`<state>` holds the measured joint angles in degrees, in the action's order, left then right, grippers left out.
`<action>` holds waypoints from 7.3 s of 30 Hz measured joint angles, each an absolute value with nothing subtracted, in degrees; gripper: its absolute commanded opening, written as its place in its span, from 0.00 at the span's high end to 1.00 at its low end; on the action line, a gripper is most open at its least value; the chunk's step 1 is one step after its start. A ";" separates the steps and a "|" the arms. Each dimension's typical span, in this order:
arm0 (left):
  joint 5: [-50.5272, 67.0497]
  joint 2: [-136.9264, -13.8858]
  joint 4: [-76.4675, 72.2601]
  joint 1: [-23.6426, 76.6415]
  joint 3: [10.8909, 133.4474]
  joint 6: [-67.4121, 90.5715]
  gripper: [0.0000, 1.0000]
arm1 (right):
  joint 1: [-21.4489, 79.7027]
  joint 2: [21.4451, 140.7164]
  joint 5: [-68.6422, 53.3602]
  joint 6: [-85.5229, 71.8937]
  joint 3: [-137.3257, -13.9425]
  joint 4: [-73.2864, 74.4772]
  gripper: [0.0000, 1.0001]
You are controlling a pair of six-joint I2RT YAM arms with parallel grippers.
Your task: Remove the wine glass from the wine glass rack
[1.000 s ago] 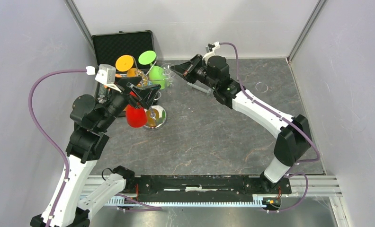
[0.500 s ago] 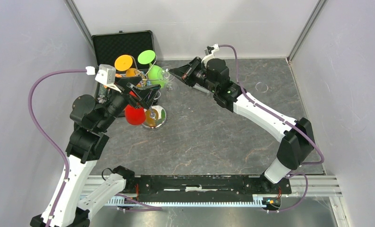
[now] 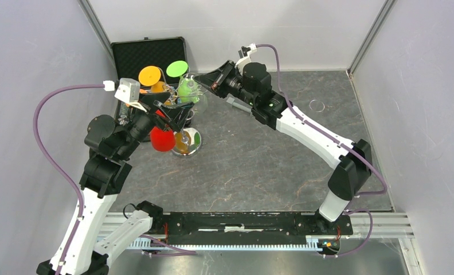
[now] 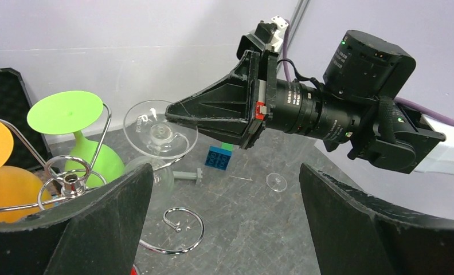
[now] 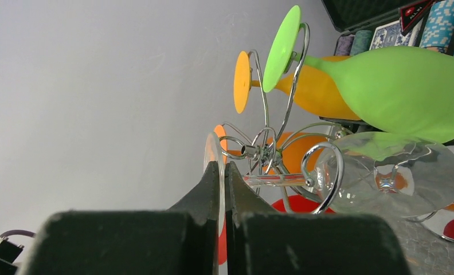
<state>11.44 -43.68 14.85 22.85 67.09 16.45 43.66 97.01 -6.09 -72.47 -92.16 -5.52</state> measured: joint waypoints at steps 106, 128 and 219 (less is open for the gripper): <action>45.45 -76.03 -35.55 31.66 66.83 15.81 0.98 | 37.43 60.27 -2.33 -68.86 -62.70 -12.34 0.15; 5.45 -72.69 -38.26 32.12 67.26 51.99 0.98 | 37.21 53.80 -9.76 -57.91 -46.11 -33.63 0.30; -0.21 -50.15 3.84 35.55 64.93 23.33 0.00 | 36.10 66.65 17.34 -14.72 -79.37 31.81 1.00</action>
<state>-0.21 -50.15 3.84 35.55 64.93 23.33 36.10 66.65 17.34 -14.72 -79.37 31.81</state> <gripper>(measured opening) 0.993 0.059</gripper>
